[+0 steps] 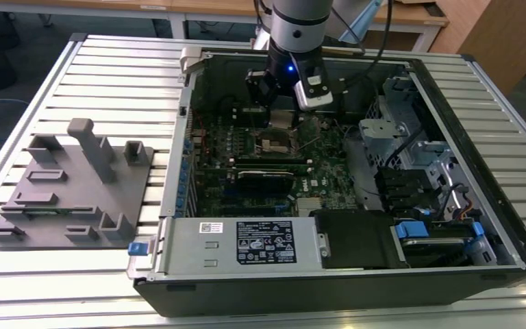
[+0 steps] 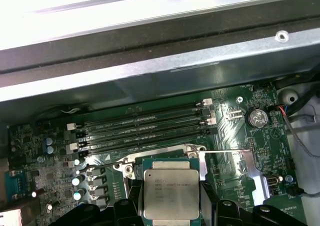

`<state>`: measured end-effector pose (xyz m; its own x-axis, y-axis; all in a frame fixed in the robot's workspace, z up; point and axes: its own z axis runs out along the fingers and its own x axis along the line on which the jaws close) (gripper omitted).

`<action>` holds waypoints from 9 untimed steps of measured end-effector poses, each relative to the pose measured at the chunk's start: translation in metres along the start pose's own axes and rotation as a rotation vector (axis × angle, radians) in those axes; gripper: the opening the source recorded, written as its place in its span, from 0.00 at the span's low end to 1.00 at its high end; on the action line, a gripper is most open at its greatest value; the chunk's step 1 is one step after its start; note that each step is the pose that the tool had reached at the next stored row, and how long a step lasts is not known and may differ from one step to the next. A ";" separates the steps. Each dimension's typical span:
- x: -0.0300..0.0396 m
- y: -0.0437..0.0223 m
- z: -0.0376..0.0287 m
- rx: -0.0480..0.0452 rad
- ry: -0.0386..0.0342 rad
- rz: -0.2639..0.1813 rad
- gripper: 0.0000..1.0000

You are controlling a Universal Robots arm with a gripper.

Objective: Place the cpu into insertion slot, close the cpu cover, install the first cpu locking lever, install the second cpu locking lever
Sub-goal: 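Place the cpu into insertion slot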

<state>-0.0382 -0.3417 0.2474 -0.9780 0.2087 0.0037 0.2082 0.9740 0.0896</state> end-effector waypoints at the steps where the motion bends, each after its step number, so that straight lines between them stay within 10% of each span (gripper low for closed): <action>1: 0.0000 0.0000 0.0000 0.0000 -0.0007 0.008 0.54; 9: 0.0000 0.0000 0.0001 -0.0002 -0.0014 0.015 0.54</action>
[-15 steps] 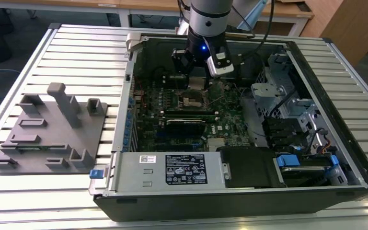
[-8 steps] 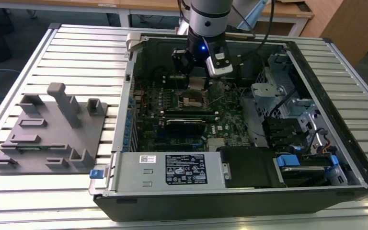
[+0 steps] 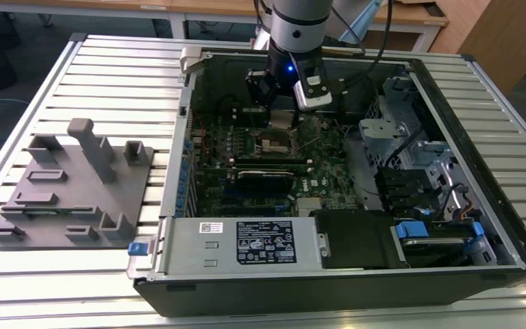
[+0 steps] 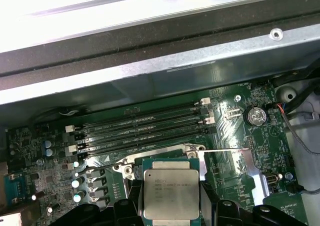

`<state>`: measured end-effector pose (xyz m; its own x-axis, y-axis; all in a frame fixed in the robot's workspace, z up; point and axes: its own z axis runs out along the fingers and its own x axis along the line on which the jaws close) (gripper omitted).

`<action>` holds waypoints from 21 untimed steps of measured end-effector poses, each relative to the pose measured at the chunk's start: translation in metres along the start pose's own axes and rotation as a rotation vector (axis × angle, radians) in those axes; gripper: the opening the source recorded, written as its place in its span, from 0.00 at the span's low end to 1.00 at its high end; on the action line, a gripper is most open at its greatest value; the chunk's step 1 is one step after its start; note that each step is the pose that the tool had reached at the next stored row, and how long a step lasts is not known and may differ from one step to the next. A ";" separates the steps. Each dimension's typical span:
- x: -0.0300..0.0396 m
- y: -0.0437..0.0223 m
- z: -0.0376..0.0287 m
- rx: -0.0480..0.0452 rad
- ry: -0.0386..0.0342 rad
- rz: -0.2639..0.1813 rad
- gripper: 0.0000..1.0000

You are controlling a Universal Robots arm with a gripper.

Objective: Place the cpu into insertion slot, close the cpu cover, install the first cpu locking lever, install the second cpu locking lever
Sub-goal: 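Place the cpu into insertion slot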

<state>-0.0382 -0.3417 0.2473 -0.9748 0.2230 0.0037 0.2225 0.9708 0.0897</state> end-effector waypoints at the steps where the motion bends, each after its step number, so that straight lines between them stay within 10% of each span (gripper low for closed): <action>1: 0.0000 0.0000 0.0000 0.0000 0.0000 0.000 0.54; 21: 0.0000 0.0000 0.0002 -0.0001 -0.0027 0.030 0.54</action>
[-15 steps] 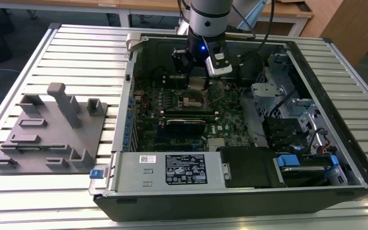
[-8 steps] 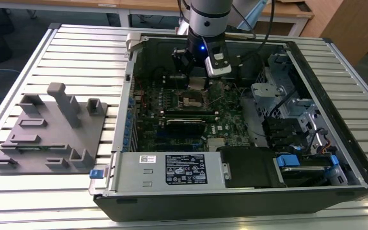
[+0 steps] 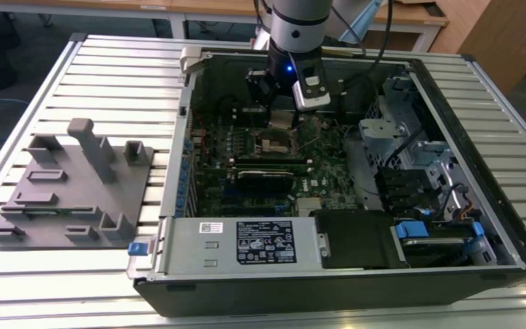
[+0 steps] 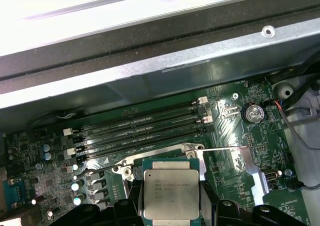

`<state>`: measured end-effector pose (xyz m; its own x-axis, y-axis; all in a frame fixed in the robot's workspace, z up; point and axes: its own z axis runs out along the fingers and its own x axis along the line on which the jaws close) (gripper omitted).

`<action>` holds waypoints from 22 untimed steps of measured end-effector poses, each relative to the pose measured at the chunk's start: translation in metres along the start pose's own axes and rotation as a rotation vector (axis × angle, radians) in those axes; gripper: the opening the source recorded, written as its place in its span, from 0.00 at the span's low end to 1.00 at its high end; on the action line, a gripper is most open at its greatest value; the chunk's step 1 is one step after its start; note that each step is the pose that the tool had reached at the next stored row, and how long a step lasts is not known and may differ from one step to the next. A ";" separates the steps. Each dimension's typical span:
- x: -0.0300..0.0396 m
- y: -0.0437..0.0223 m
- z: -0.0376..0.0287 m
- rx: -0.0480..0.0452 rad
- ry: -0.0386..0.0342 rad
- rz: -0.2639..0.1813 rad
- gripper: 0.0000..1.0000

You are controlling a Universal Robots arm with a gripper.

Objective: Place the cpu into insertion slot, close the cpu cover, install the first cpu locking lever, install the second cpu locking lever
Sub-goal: 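Place the cpu into insertion slot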

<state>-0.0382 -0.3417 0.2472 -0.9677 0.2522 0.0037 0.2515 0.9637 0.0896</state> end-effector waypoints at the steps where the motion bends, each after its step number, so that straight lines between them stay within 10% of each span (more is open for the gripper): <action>1: 0.0000 0.0000 0.0000 0.0000 0.0000 0.000 0.54; 10: 0.0000 -0.0001 0.0009 -0.0001 -0.0009 0.009 0.54; 22: 0.0000 -0.0003 0.0026 -0.0005 -0.0132 0.146 0.54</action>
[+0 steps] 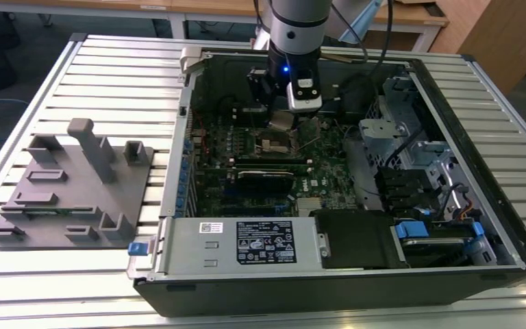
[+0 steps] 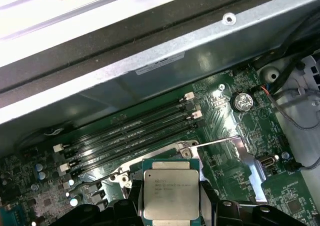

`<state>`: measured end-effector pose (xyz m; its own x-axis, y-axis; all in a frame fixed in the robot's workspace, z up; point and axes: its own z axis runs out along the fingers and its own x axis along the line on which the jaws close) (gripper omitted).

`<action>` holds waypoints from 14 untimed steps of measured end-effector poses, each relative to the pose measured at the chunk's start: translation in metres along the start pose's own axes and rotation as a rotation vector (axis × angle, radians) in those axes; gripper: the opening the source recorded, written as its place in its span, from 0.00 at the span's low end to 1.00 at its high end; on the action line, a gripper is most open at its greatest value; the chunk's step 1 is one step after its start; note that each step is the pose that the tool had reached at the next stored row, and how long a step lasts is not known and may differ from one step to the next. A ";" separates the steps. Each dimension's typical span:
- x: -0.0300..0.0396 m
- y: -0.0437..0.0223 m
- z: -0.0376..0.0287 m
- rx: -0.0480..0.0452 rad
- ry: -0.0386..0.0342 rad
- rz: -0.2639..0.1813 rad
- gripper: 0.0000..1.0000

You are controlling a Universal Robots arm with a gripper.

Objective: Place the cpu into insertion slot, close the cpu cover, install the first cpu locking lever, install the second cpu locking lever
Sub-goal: 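Place the cpu into insertion slot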

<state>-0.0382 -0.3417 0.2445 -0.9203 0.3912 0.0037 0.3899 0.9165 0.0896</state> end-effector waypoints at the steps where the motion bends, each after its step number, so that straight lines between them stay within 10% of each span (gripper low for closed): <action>1: 0.0001 0.0000 0.0000 -0.0001 -0.0001 0.001 0.54; 14: 0.0001 -0.0001 0.0008 -0.0001 -0.0009 0.010 0.54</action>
<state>-0.0383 -0.3417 0.2437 -0.9165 0.4001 0.0037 0.3988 0.9127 0.0896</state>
